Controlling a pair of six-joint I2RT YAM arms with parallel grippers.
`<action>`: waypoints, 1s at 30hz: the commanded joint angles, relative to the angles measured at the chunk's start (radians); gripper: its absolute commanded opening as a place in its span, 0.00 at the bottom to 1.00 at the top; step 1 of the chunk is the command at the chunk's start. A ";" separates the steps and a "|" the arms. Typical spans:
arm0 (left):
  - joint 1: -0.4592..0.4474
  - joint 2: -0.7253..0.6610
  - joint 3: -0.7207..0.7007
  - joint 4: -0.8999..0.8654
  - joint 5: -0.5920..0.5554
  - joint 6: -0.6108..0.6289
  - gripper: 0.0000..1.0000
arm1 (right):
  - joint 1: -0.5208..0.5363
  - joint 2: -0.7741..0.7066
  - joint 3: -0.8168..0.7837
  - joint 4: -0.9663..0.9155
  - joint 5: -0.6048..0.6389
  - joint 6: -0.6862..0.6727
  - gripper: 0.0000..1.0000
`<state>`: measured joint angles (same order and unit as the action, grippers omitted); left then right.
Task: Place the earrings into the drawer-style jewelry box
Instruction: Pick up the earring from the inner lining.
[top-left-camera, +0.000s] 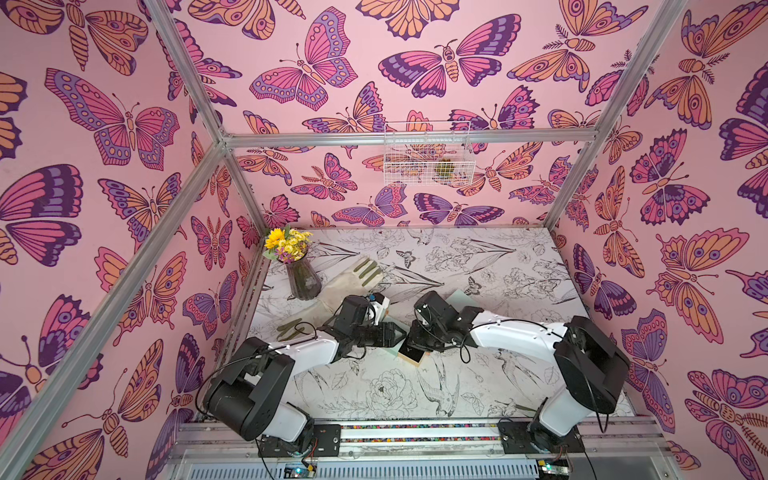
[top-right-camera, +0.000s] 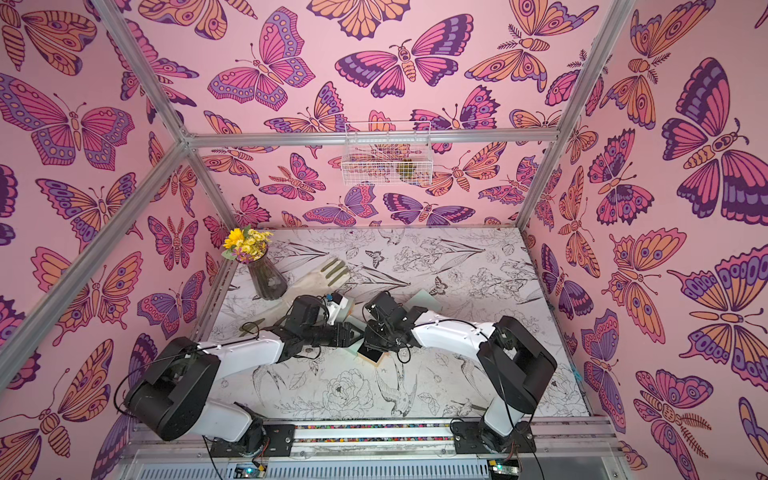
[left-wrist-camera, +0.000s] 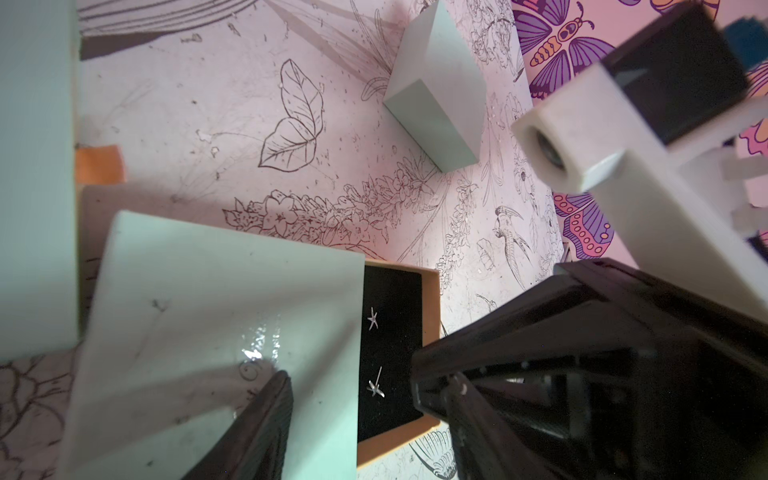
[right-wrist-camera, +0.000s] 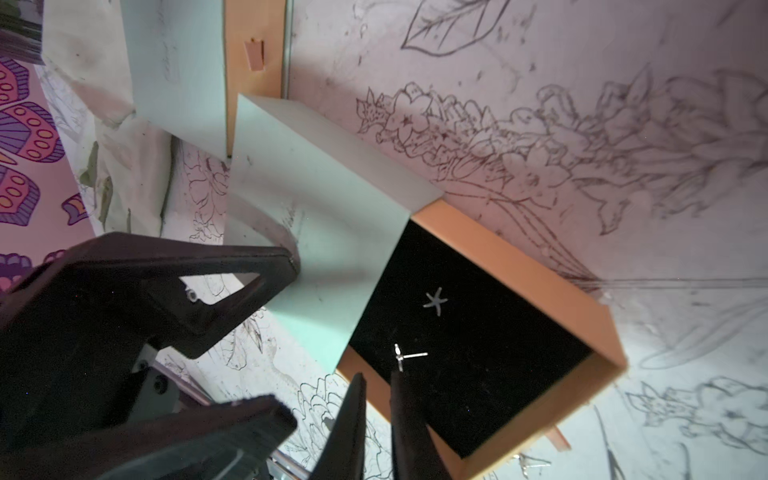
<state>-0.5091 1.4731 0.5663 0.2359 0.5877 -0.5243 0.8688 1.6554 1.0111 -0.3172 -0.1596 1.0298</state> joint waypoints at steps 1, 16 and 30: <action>0.006 -0.025 0.006 -0.045 0.016 0.002 0.63 | 0.006 0.031 0.067 -0.168 0.078 -0.078 0.16; 0.007 -0.057 -0.044 -0.021 0.037 -0.046 0.54 | 0.028 0.166 0.253 -0.320 0.015 -0.157 0.17; 0.012 -0.060 -0.069 -0.021 0.038 -0.033 0.52 | 0.047 0.218 0.300 -0.358 0.018 -0.158 0.18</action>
<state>-0.5034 1.4288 0.5220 0.2165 0.6136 -0.5694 0.9100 1.8618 1.2804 -0.6300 -0.1501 0.8879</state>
